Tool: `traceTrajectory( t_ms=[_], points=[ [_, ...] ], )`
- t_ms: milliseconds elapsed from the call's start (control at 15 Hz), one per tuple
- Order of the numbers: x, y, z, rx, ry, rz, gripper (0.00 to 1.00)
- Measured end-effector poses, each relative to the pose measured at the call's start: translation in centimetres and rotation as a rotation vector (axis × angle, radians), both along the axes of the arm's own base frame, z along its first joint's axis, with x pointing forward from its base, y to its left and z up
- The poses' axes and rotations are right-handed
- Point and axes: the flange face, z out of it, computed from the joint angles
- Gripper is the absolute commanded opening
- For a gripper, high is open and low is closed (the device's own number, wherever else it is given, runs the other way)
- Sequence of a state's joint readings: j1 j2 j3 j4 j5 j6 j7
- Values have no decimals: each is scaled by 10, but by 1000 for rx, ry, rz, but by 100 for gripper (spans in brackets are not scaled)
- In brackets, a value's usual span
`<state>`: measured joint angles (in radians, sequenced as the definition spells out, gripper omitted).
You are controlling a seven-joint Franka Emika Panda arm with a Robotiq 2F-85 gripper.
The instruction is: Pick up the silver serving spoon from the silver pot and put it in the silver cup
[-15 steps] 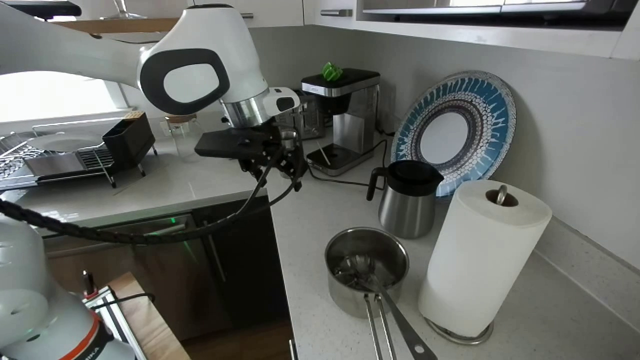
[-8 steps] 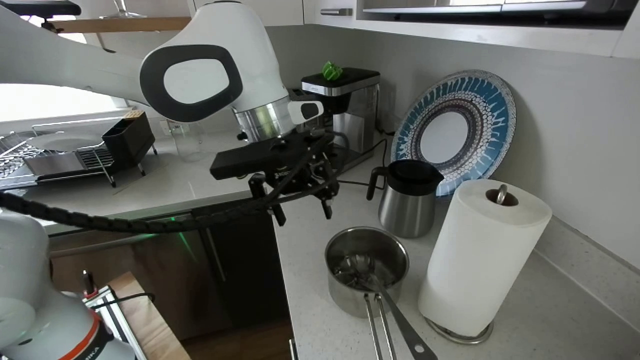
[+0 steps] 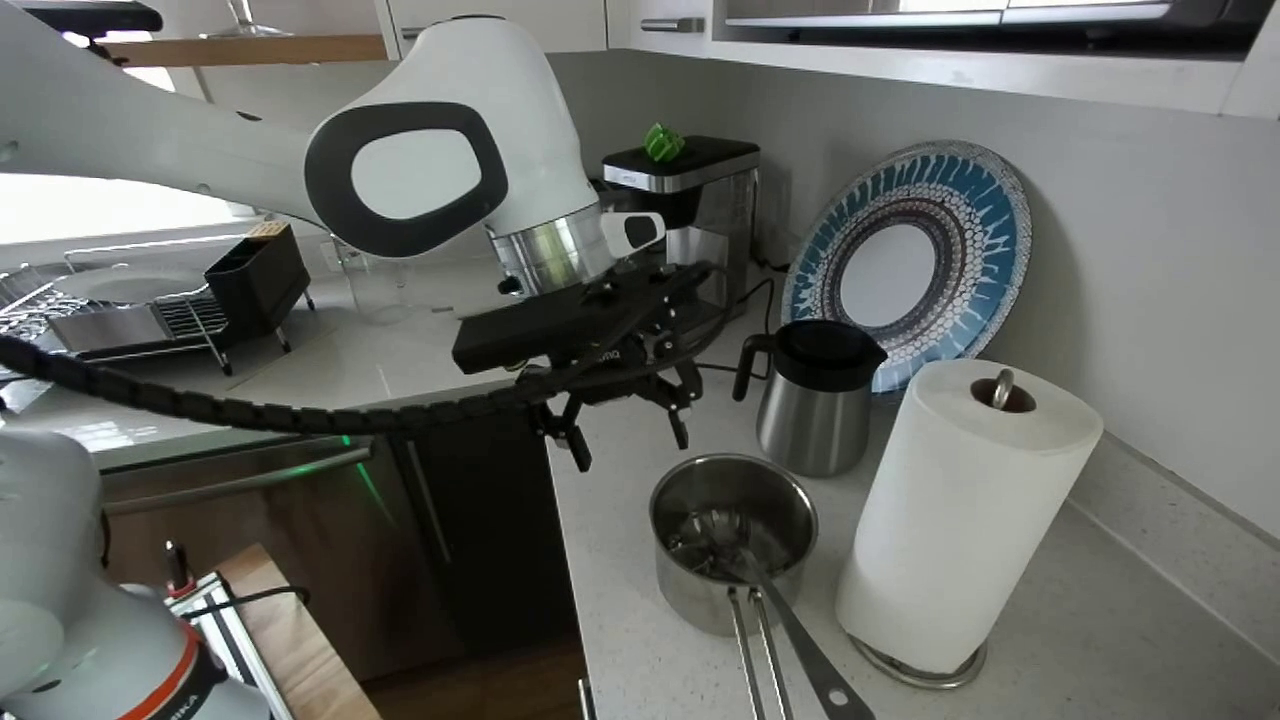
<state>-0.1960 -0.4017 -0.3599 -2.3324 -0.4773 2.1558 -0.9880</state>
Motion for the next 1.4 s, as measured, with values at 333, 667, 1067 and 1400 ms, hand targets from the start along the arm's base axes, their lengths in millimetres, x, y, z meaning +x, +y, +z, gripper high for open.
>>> traceTrajectory(
  t_ms=[333, 667, 1067, 1400],
  points=[
    [11, -19, -14, -83, 19, 127, 100],
    [26, -39, -49, -81, -19, 128, 96],
    [43, -54, -80, -29, -51, 73, 79],
    [50, -68, -96, -33, -33, 54, 74]
  ],
)
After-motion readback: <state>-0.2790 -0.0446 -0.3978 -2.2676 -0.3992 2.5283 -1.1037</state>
